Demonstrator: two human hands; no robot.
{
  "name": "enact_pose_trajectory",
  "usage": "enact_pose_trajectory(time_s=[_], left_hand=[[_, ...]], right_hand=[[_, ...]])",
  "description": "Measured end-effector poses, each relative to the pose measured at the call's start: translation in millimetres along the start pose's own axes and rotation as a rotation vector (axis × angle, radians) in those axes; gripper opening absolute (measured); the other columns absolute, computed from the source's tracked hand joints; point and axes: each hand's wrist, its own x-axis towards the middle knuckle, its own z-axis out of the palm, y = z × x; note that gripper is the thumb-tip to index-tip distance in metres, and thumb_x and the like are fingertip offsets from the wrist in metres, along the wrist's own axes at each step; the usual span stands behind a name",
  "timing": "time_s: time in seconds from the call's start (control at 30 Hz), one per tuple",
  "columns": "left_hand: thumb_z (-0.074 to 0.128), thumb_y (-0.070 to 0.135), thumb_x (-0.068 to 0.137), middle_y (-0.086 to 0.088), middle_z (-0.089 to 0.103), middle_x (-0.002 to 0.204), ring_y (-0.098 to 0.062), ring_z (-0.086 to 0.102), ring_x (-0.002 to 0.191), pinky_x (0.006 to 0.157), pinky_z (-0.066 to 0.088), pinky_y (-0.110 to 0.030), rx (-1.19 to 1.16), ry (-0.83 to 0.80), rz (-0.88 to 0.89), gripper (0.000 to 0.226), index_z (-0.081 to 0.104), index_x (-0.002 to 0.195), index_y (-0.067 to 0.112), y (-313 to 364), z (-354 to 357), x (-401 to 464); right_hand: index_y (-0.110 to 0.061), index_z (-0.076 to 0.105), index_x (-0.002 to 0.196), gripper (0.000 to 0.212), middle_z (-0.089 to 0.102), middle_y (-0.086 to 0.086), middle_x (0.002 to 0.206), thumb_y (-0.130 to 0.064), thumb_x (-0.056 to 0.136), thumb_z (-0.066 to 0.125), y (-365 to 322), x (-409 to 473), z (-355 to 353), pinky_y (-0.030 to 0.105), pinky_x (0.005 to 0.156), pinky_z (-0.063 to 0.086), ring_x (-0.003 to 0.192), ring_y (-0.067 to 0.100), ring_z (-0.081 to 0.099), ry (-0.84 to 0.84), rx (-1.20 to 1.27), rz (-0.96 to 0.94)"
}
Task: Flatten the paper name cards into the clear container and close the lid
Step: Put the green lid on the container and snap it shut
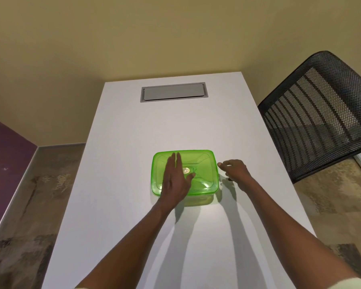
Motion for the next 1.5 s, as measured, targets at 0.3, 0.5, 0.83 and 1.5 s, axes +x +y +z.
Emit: enact_pose_trajectory(time_s=[0.3, 0.5, 0.83, 1.5], left_hand=[[0.046, 0.073, 0.08, -0.01, -0.025, 0.157, -0.039, -0.024, 0.141, 0.103, -0.002, -0.073, 0.284, -0.337, 0.013, 0.099, -0.009, 0.151, 0.031, 3, 29, 22], [0.043, 0.075, 0.08, -0.009, -0.034, 0.152, -0.038, -0.034, 0.137, 0.1, -0.012, -0.073, 0.313, -0.375, 0.016, 0.095, -0.009, 0.15, 0.036, -3, 36, 25], [0.008, 0.09, 0.061, -0.008, -0.04, 0.149, -0.035, -0.041, 0.133, 0.099, -0.018, -0.071, 0.314, -0.382, 0.027, 0.104, -0.015, 0.148, 0.037, -11, 45, 25], [0.02, 0.09, 0.067, -0.023, -0.024, 0.153, -0.034, -0.026, 0.141, 0.114, -0.008, -0.058, 0.264, -0.148, -0.075, 0.123, -0.007, 0.15, 0.003, -24, 35, 15]], right_hand=[[0.008, 0.069, 0.091, 0.043, 0.062, 0.012, 0.073, -0.035, 0.086, 0.067, -36, 36, 16, 0.048, 0.08, 0.053, 0.072, 0.024, 0.058, 0.023, 0.01, -0.056], [0.001, 0.073, 0.084, 0.033, 0.072, 0.018, 0.089, -0.032, 0.084, 0.07, -44, 56, 27, 0.045, 0.08, 0.057, 0.083, 0.033, 0.067, -0.002, -0.017, -0.04], [0.009, 0.066, 0.096, 0.035, 0.063, 0.017, 0.081, -0.016, 0.076, 0.08, -48, 79, 30, 0.04, 0.072, 0.058, 0.066, 0.026, 0.059, -0.072, 0.047, 0.168], [-0.014, 0.054, 0.064, 0.02, 0.051, 0.007, 0.069, -0.027, 0.079, 0.059, -69, 64, 50, 0.027, 0.061, 0.036, 0.071, 0.026, 0.049, 0.013, -0.389, -0.032]])
